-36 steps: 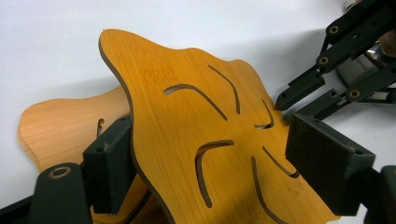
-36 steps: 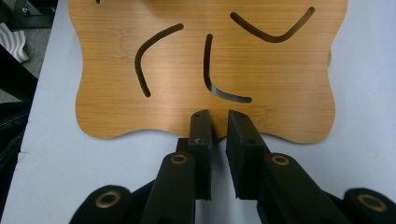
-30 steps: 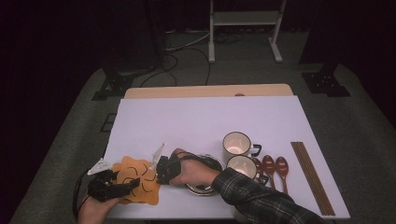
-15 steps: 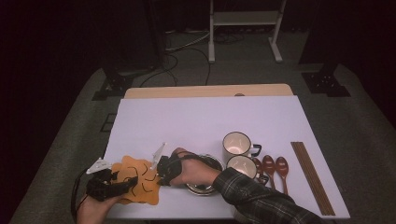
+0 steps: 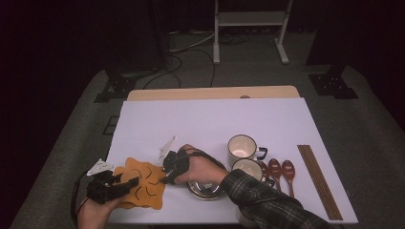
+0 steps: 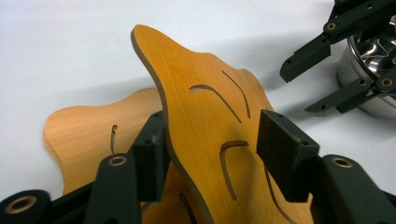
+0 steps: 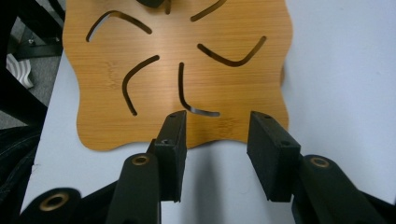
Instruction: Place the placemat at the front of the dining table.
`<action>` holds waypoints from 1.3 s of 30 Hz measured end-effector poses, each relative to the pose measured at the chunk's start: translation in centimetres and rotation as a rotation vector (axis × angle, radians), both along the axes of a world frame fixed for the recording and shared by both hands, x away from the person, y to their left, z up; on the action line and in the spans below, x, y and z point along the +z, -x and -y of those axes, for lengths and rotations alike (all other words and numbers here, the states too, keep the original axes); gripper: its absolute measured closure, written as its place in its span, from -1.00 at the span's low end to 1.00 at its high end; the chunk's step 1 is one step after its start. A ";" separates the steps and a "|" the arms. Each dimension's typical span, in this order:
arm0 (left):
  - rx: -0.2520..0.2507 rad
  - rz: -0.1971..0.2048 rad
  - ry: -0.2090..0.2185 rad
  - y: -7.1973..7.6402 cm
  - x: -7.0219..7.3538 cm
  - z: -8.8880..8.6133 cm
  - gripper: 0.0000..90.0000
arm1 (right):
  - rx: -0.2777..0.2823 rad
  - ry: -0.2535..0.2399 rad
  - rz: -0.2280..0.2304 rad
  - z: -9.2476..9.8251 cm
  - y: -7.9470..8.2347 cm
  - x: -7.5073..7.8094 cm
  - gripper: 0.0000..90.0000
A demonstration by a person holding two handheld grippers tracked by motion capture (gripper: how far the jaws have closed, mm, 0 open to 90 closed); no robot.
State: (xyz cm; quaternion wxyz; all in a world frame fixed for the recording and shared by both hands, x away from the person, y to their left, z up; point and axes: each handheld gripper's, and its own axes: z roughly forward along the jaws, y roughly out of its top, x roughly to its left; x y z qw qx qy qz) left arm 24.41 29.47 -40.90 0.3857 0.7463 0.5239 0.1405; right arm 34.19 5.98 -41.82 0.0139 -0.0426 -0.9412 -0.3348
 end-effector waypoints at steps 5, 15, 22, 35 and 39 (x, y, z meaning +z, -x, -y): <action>0.005 0.000 -0.003 0.0 0.3 0.0 0.13 | -0.010 -0.008 0.004 0.2 -0.3 0.2 0.17; 0.010 0.002 0.007 -0.1 0.8 0.1 0.27 | -0.029 -0.027 0.007 0.7 -0.7 0.5 0.10; 0.011 0.006 0.012 -0.1 1.1 0.2 0.34 | -0.031 -0.029 0.012 0.9 -0.8 0.9 0.08; -0.003 0.015 0.043 -0.2 1.6 0.5 0.41 | -0.075 -0.045 0.023 2.4 -1.7 2.4 0.05; -0.003 0.011 0.045 -0.3 1.8 0.7 0.42 | -0.084 -0.041 0.026 2.9 -1.8 2.5 0.05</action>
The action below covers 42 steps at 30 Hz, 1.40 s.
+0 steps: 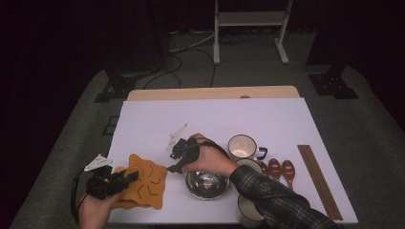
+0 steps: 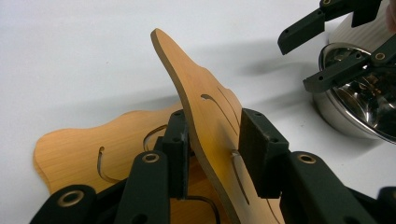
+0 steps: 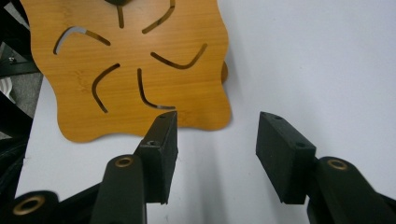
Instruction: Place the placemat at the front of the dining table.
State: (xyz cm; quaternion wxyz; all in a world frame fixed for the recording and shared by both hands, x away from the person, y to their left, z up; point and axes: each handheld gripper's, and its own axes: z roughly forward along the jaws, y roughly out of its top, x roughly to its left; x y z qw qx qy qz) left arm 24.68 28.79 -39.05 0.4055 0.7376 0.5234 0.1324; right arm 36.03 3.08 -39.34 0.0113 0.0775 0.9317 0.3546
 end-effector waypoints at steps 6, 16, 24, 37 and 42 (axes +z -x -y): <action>-0.003 0.008 0.004 -0.2 0.4 0.4 0.44 | -0.018 -0.010 -0.001 0.8 -0.3 0.3 0.05; -0.022 0.020 0.026 -0.8 1.0 1.2 0.53 | -0.054 -0.036 0.004 1.9 -1.1 0.9 0.04; -0.032 0.029 0.030 -1.1 1.3 1.9 0.59 | -0.084 -0.048 0.008 3.0 -1.5 1.2 0.04; -0.069 0.042 0.028 -1.6 1.8 3.6 0.70 | -0.110 -0.065 0.014 4.3 -1.9 1.5 0.04; -0.084 0.049 0.032 -1.7 2.0 4.1 0.73 | -0.116 -0.074 0.014 4.6 -2.0 1.5 0.04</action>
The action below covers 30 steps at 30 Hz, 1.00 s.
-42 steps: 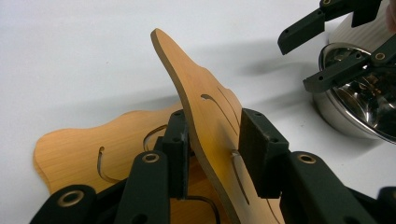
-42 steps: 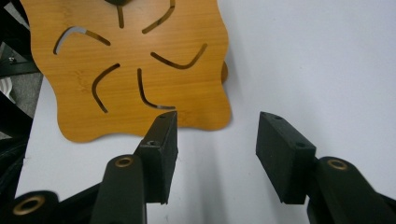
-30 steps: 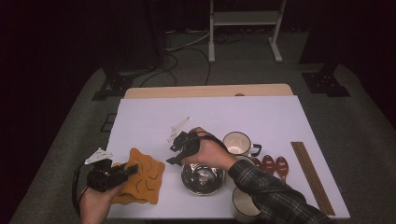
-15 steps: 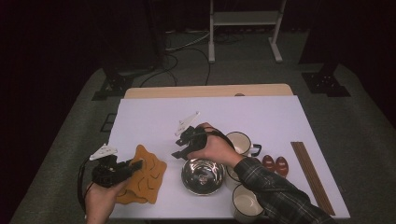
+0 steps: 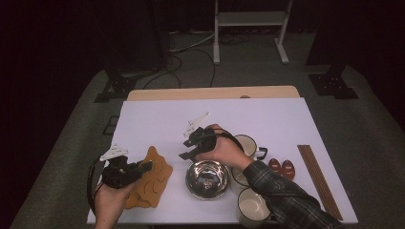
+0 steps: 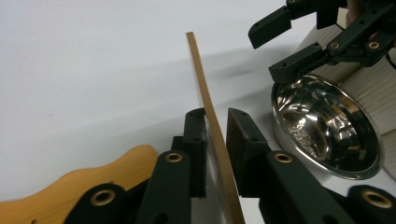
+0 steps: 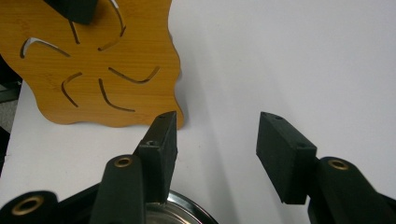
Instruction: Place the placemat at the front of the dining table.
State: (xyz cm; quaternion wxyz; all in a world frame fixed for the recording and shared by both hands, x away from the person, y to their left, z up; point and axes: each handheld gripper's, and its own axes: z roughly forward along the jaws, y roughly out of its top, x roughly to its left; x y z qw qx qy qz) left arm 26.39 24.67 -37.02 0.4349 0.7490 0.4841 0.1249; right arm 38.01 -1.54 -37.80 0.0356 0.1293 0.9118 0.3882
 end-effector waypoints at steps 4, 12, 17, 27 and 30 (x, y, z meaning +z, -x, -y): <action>-0.009 0.006 0.004 0.0 0.2 0.3 0.76 | -0.007 -0.004 -0.001 0.3 -0.1 0.2 0.04; -0.027 0.008 0.006 -0.1 0.4 0.7 0.85 | -0.023 -0.017 0.005 1.0 -0.2 0.5 0.04; -0.041 0.003 0.019 -0.1 0.5 1.1 0.90 | -0.028 -0.018 0.006 1.3 -0.3 0.5 0.04; -0.056 0.003 0.015 0.0 0.8 1.5 0.92 | -0.032 -0.031 0.009 1.6 -0.4 0.9 0.02; -0.056 0.005 0.014 0.0 0.9 1.5 0.92 | -0.039 -0.040 0.010 1.9 -0.4 1.3 0.00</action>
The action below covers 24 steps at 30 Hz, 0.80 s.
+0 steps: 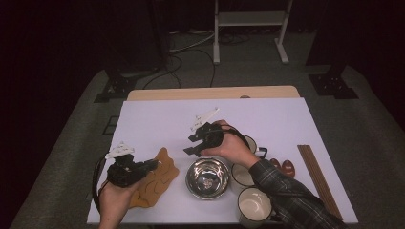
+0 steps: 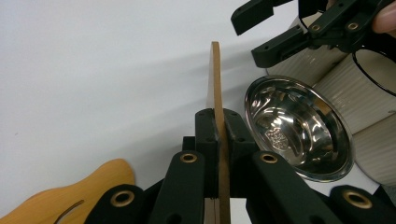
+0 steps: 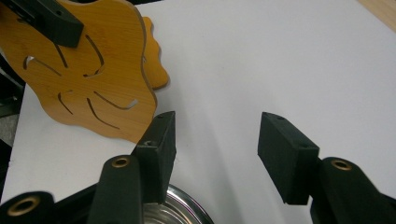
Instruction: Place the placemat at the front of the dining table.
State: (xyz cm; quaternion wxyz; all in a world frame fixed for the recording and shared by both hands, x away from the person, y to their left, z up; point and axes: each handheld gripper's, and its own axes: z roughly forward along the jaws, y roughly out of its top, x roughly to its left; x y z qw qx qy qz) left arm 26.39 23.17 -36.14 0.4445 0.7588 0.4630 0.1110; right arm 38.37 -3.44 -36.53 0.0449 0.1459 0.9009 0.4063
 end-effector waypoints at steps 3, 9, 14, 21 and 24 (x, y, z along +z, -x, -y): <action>-0.004 0.002 0.002 0.0 0.1 0.0 0.92 | -0.007 -0.011 -0.001 0.3 0.0 0.3 -0.02; -0.006 0.007 0.002 -0.2 0.3 0.2 0.92 | -0.024 -0.026 0.004 1.3 -0.2 0.9 -0.06; -0.007 0.013 0.001 -0.4 0.5 0.2 0.92 | -0.041 -0.036 0.008 2.4 -0.4 1.4 -0.07; -0.009 0.023 0.002 -0.9 0.7 0.5 0.92 | -0.080 -0.057 0.007 4.2 -0.8 1.9 -0.09; -0.013 0.029 -0.003 -1.1 0.9 0.6 0.92 | -0.101 -0.062 0.008 4.9 -0.9 2.2 -0.10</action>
